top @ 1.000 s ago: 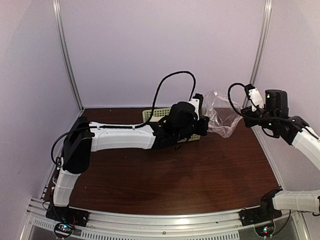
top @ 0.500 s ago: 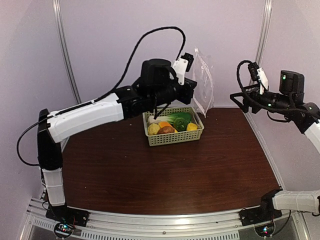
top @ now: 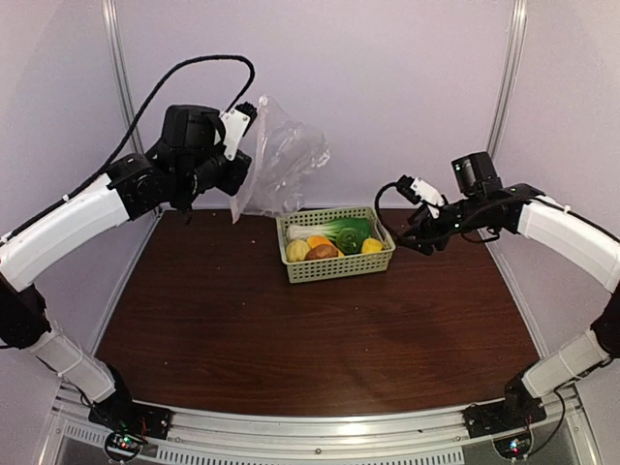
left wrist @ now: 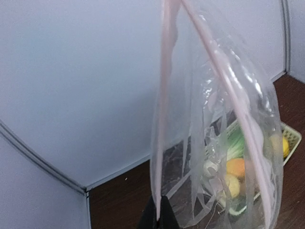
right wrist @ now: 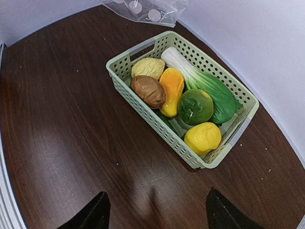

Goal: Place the food in the zip-top bag and seal the zipper
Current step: Move the bin to the center of the board.

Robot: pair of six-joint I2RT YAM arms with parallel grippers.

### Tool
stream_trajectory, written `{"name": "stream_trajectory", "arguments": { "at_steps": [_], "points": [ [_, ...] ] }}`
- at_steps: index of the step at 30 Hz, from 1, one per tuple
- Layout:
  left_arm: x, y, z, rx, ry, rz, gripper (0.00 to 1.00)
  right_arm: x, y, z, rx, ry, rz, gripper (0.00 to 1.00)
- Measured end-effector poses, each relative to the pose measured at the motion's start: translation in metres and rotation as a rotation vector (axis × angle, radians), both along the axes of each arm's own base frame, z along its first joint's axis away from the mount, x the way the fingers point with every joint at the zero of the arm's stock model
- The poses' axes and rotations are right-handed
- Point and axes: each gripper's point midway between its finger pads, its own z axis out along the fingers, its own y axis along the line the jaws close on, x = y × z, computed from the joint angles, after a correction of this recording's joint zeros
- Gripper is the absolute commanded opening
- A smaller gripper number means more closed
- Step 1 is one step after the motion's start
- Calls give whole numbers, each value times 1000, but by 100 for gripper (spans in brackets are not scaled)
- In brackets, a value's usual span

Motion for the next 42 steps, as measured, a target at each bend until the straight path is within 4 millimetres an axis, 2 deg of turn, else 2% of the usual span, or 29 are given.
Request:
{"name": "stream_trajectory", "arguments": {
  "at_steps": [2,4,6,10,14,19,21,25,27,30,34,37,40,42],
  "points": [
    [16,31,-40,102,71,102,0,4,14,-23,-73,21,51,65],
    [23,53,-71,178,126,166,0,11,24,-40,-137,20,85,63],
    [23,64,-93,229,166,186,0,21,33,-56,-193,20,108,62],
    [26,68,-107,235,199,182,0,46,43,-80,-271,21,127,60],
    [39,82,-117,147,251,194,0,70,48,-104,-346,19,136,60],
    [51,108,-152,-13,377,191,0,86,51,-133,-413,36,148,60],
    [49,105,-161,-50,413,165,0,91,53,-141,-425,43,150,59],
    [44,87,-161,-112,441,98,0,98,57,-155,-445,52,153,52],
    [43,82,-162,-130,448,83,0,101,59,-160,-455,54,158,44],
    [42,83,-160,-145,441,87,0,101,60,-167,-462,63,161,27],
    [35,94,-146,-165,387,112,0,102,59,-166,-461,64,134,17],
    [29,103,-128,-186,329,128,0,95,52,-167,-466,59,122,8],
    [28,110,-110,-207,270,145,0,78,41,-165,-478,79,96,3],
    [30,112,-106,-212,253,153,0,67,29,-164,-489,94,63,0]
  ]
}}
